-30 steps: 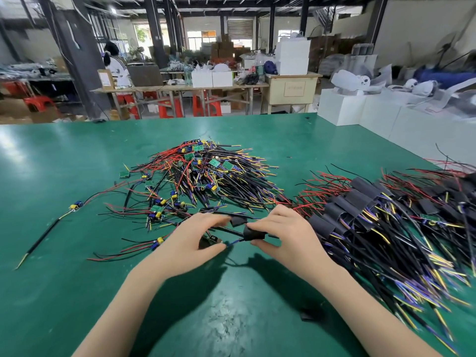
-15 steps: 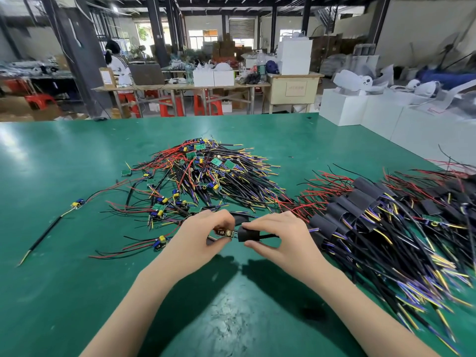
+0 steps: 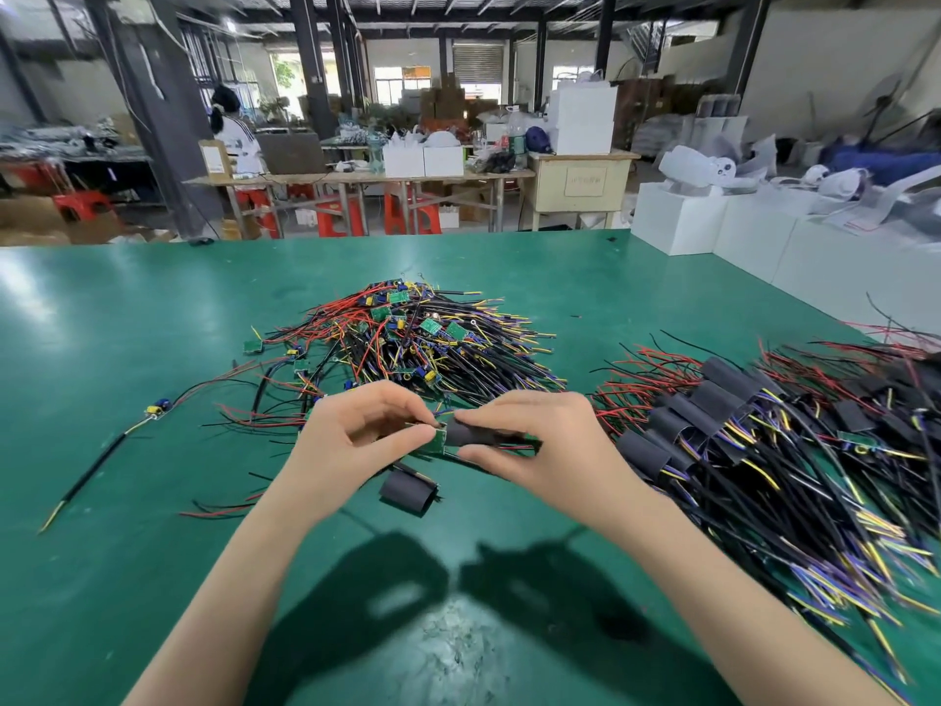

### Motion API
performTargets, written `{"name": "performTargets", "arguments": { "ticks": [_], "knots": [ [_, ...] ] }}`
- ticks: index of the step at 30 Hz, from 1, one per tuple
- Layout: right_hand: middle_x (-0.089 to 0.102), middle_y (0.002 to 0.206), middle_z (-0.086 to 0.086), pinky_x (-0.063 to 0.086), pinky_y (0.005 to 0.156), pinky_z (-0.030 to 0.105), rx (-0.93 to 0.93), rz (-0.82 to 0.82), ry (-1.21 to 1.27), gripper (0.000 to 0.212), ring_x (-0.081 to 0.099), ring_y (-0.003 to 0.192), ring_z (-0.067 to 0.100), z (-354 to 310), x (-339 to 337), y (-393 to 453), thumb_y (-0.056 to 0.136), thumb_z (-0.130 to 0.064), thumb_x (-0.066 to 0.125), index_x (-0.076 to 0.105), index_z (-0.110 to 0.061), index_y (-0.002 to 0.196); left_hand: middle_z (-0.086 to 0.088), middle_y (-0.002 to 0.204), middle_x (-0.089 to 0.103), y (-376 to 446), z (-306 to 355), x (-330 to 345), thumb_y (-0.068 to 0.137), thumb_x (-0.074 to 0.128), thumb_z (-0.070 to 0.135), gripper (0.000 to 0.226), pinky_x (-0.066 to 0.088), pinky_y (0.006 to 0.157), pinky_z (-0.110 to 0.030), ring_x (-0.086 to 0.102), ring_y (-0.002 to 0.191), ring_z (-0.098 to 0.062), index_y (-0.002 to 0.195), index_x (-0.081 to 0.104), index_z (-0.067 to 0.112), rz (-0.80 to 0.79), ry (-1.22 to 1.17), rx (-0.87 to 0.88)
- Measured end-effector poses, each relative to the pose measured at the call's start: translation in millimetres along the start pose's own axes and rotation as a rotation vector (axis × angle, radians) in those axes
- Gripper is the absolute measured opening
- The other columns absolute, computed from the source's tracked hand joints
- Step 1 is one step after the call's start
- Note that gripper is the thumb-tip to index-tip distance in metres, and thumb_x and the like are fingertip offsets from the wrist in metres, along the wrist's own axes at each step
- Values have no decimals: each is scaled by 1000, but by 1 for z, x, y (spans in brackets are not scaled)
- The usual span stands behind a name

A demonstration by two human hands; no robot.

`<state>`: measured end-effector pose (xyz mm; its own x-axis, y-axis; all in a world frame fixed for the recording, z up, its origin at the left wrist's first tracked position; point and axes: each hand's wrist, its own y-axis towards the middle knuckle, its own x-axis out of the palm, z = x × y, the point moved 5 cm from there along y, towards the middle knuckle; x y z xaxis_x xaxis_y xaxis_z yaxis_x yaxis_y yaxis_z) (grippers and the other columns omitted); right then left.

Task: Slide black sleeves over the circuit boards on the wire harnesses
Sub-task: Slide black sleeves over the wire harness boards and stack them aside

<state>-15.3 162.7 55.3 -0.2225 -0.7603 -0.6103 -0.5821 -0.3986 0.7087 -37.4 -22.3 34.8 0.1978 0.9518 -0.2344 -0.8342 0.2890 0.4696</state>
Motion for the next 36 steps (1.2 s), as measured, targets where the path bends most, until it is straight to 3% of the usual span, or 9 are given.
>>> {"name": "performTargets", "arguments": {
  "ticks": [4, 9, 14, 18, 22, 25, 30, 33, 36],
  "knots": [
    [72, 69, -3, 49, 59, 23, 300, -175, 282, 16, 59, 55, 6, 17, 11, -2, 82, -22, 76, 76, -21, 97, -8, 83, 72, 1, -2, -1, 78, 78, 12, 10, 52, 76, -20, 67, 77, -15, 83, 70, 9, 36, 61, 29],
    [75, 83, 6, 49, 61, 17, 621, -238, 707, 10, 71, 66, 13, 31, 25, -18, 86, -16, 70, 77, -18, 92, -6, 83, 70, 0, -1, 4, 78, 76, 12, 7, 54, 77, -29, 66, 79, -27, 83, 71, 15, 74, 124, 109],
    [74, 94, 13, 47, 58, 15, 765, -337, 953, 28, 68, 67, 10, 32, 32, -28, 76, -36, 72, 77, -14, 92, -4, 84, 70, 0, -2, 10, 79, 75, 10, 8, 54, 77, -30, 66, 79, -27, 83, 71, 15, 80, 113, 120],
    [74, 93, 14, 47, 54, 13, 863, -308, 1067, 34, 66, 64, 9, 36, 33, -31, 69, -33, 76, 76, -9, 92, -9, 84, 70, 0, -4, 13, 79, 77, 9, 8, 53, 77, -25, 66, 79, -23, 82, 70, 12, 52, 20, 48],
    [73, 79, 9, 44, 52, 14, 805, -188, 984, 30, 61, 57, 9, 38, 28, -29, 64, -24, 77, 77, -9, 91, -5, 85, 68, 0, -4, 17, 84, 68, 18, 11, 49, 76, -19, 63, 78, -11, 88, 67, 7, -37, 45, 11],
    [68, 70, 10, 42, 52, 16, 674, -136, 817, 25, 54, 54, 9, 38, 19, -26, 68, -15, 79, 78, -11, 93, -5, 81, 68, 0, -13, 16, 91, 58, 29, 26, 51, 69, -23, 60, 69, -14, 99, 64, 5, -98, 12, -135],
    [73, 79, -4, 43, 63, 19, 451, -85, 460, 25, 56, 63, 4, 33, 8, -22, 72, -12, 83, 78, -16, 96, -14, 73, 72, -6, -31, 20, 89, 50, 41, 41, 46, 55, -18, 53, 53, -14, 87, 75, 9, -226, -56, -406],
    [73, 84, -4, 47, 69, 21, 336, -44, 285, 27, 62, 72, 5, 27, 4, -20, 69, -17, 85, 78, -17, 95, -15, 79, 73, -7, -32, 19, 89, 55, 37, 33, 50, 62, -18, 56, 60, -13, 91, 77, 13, -226, -152, -416],
    [70, 79, -9, 45, 62, 20, 333, -64, 323, 27, 57, 64, 1, 24, 4, -20, 69, -18, 85, 78, -17, 95, -18, 85, 74, -6, -29, 14, 89, 64, 29, 21, 50, 68, -21, 58, 69, -19, 95, 76, 13, -203, -203, -364]
  ]
}}
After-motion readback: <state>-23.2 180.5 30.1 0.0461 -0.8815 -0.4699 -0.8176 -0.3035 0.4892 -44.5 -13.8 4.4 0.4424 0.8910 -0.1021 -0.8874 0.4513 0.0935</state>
